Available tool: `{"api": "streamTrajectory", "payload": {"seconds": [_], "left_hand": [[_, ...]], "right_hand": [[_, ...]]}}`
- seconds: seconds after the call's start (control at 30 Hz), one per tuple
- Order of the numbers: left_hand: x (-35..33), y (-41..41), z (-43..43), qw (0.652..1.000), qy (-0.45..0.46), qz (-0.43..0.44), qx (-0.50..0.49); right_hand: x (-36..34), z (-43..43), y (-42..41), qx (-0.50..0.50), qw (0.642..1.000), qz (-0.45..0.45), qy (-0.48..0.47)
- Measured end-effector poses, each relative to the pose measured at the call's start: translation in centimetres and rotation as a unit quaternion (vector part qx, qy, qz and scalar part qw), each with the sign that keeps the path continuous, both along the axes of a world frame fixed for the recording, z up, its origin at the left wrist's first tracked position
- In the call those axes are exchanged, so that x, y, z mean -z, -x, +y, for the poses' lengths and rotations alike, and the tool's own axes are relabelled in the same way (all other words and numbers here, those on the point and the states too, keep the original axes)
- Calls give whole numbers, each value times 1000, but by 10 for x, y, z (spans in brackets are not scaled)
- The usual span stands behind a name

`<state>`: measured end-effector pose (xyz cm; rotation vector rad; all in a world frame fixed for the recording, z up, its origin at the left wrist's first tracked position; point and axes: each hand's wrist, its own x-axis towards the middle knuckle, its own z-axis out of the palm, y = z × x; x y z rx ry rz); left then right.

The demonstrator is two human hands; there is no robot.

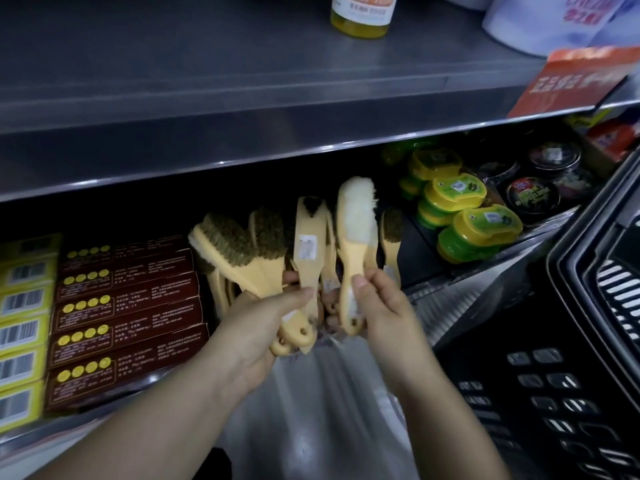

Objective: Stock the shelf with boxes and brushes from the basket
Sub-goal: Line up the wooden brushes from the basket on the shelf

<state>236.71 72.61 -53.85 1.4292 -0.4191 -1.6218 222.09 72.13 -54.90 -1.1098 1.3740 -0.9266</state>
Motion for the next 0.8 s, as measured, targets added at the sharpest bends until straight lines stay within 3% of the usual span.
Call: {"api": "streamTrajectory", "payload": {"seconds": [0.23, 0.4, 0.67, 0.8], "left_hand": [[3, -6, -4, 998, -18, -5, -61], [5, -6, -3, 999, -15, -30, -36], [10, 2, -3, 999, -13, -17, -49], [11, 3, -3, 999, -20, -19, -38]], "right_hand": [[23, -28, 31, 116, 990, 81, -8], [45, -50, 18, 49, 987, 152, 16], [67, -52, 11, -9, 953, 302, 22], [68, -53, 10, 3, 958, 285, -7]]}}
